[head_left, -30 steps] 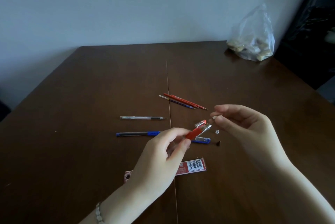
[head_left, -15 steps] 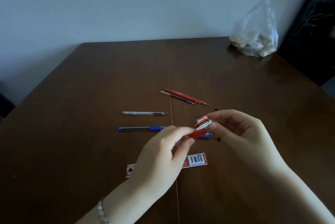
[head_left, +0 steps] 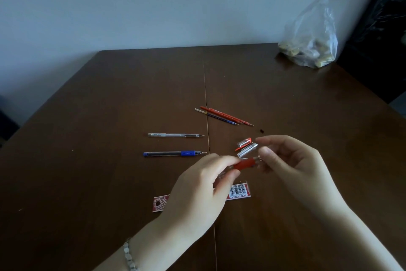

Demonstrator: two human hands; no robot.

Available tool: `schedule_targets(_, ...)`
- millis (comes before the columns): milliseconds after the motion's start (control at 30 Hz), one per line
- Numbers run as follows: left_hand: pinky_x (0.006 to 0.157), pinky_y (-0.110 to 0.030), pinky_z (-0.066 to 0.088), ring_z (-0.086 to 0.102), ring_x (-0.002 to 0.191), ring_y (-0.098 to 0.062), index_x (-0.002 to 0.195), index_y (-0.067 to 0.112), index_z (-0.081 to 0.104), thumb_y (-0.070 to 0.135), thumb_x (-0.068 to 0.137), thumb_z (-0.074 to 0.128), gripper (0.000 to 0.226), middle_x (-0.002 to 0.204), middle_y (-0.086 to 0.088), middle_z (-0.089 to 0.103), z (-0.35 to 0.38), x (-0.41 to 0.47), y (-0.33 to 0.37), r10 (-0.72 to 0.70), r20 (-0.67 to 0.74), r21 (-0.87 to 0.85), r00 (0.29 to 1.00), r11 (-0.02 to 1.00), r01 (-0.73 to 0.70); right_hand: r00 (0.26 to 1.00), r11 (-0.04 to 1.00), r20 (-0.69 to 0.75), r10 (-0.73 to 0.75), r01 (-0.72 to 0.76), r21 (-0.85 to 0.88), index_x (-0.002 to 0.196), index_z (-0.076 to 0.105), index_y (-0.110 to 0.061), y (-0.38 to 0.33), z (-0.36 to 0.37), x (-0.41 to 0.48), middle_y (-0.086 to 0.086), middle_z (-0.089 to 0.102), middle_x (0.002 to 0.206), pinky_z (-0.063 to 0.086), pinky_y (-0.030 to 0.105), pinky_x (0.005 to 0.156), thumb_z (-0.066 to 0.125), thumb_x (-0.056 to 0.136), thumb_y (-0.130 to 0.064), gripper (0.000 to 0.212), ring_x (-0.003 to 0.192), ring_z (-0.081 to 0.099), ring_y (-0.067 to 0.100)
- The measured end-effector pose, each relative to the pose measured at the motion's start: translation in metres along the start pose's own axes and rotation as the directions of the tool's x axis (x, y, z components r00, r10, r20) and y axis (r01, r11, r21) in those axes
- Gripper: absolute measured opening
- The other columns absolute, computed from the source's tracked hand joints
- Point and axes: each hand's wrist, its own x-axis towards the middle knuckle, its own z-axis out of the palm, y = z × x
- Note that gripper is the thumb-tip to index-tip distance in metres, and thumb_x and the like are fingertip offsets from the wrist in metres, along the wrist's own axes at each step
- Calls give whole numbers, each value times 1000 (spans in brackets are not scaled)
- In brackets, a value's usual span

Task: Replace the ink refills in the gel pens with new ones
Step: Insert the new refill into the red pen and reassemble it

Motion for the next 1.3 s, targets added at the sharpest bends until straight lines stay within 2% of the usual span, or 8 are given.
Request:
schedule_targets(100,81,-5,45,56,99,0,109,28,60,35,79,49,32,102,11,66,0,1,1,-7,-8,-6,1000,1000,7,1000,999,-25,-13,14,34,92,66,-20,3,5,-3,-4,73,85,51,10,63,61,67,-26,26,71,69,4)
schedule_targets(267,80,-10,49,59,95,-1,111,27,60,35,84,52,28,103,10,66,-1,2,5,-37,11,-22,999,999,38,995,996,-91,41,-34,76,90,67,-19,7,11,-2,1,73,72,50,10,57,63,65,-34,29,63,67,3)
schedule_targets(400,67,-5,47,60,84,5,95,37,60,23,85,56,18,79,25,63,-4,5,9,-164,35,-206,986,964,168,989,886,3,147,-133,444,101,67,-20,12,10,-1,6,75,98,55,19,69,79,53,-44,56,91,70,17)
schedule_targets(567,53,-6,46,61,69,7,86,37,58,22,84,57,15,72,17,63,-3,9,14,-226,95,-352,969,903,245,970,815,-56,238,-168,554,77,73,-23,16,14,5,-2,71,68,55,18,61,88,28,-48,58,69,69,11)
schedule_targets(700,52,-9,46,60,64,3,96,27,64,23,84,56,14,73,15,62,-2,10,11,-232,94,-381,968,890,250,961,707,74,265,-246,663,87,73,-16,14,16,7,5,75,85,57,21,66,78,51,-29,39,81,71,16)
schedule_targets(1000,53,-6,45,60,65,6,94,29,63,23,84,57,13,74,18,62,-2,8,8,-207,77,-355,975,908,221,941,670,197,276,-335,663,91,71,-10,22,16,5,7,74,91,58,26,74,84,46,-45,58,85,69,18)
schedule_targets(1167,53,-6,45,60,66,6,91,33,61,23,84,58,13,75,17,63,-2,7,9,-204,88,-354,975,908,222,950,749,132,284,-306,588,81,72,-9,25,18,5,6,73,85,57,24,73,84,42,-52,59,80,67,15)
schedule_targets(1300,57,-7,47,60,71,6,95,31,62,26,83,58,14,78,19,63,-2,8,7,-207,85,-339,975,914,223,959,762,150,240,-282,583,91,73,-14,22,18,3,3,74,95,57,28,75,82,46,-52,60,86,68,16)
